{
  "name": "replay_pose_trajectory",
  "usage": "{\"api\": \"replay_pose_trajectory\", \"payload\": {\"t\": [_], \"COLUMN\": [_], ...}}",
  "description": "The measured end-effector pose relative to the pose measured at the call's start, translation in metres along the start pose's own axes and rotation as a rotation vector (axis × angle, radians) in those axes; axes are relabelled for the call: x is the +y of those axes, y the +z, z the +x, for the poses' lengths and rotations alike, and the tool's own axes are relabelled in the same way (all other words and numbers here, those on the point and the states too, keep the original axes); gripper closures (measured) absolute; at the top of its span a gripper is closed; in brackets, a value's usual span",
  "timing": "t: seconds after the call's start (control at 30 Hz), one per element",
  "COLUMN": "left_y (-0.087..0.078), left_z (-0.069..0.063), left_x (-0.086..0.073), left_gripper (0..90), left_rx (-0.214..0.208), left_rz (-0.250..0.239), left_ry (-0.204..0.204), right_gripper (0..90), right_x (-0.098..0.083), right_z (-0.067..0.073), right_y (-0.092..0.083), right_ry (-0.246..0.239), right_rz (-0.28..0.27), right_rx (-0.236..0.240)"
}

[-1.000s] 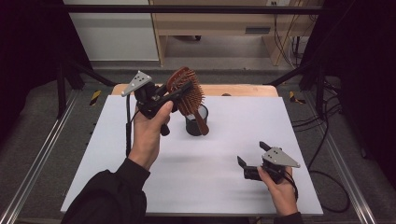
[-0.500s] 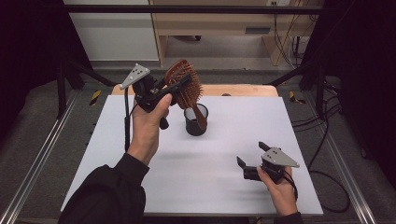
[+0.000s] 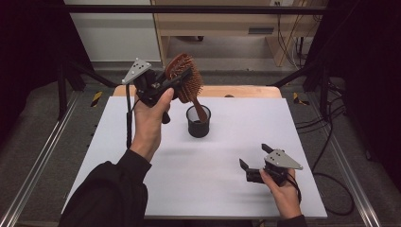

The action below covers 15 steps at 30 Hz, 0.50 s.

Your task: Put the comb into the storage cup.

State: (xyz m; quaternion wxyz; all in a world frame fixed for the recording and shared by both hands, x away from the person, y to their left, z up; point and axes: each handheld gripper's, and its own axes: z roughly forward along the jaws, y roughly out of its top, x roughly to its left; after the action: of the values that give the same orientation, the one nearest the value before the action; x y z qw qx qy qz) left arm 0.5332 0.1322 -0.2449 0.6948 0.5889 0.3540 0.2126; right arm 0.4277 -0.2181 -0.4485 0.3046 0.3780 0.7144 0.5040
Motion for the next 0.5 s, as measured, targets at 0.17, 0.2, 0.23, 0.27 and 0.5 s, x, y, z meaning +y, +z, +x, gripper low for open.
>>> {"api": "replay_pose_trajectory", "payload": {"t": [0.17, 0.2, 0.23, 0.27, 0.5], "left_y": [0.011, 0.013, 0.015, 0.018, 0.028], "left_z": [0.006, 0.008, 0.009, 0.01, 0.019], "left_x": [0.003, 0.003, 0.004, 0.004, 0.003], "left_gripper": [50.8, 50.7, 50.7, 50.7, 50.8], "left_rx": [0.013, 0.016, 0.019, 0.023, 0.044], "left_rz": [-0.008, -0.006, -0.005, -0.004, -0.006], "left_ry": [0.004, 0.007, 0.008, 0.009, 0.004], "right_gripper": [3.6, 3.6, 3.6, 3.6, 3.6], "right_x": [0.0, 0.0, 0.0, 0.0, 0.0], "right_z": [0.0, 0.0, 0.0, 0.0, -0.002], "right_y": [0.0, 0.0, 0.0, 0.0, 0.0], "right_ry": [0.003, 0.002, 0.002, 0.0, 0.005], "right_rz": [0.0, 0.0, 0.0, 0.001, -0.003], "right_rx": [0.004, 0.004, 0.005, 0.005, 0.005]}}
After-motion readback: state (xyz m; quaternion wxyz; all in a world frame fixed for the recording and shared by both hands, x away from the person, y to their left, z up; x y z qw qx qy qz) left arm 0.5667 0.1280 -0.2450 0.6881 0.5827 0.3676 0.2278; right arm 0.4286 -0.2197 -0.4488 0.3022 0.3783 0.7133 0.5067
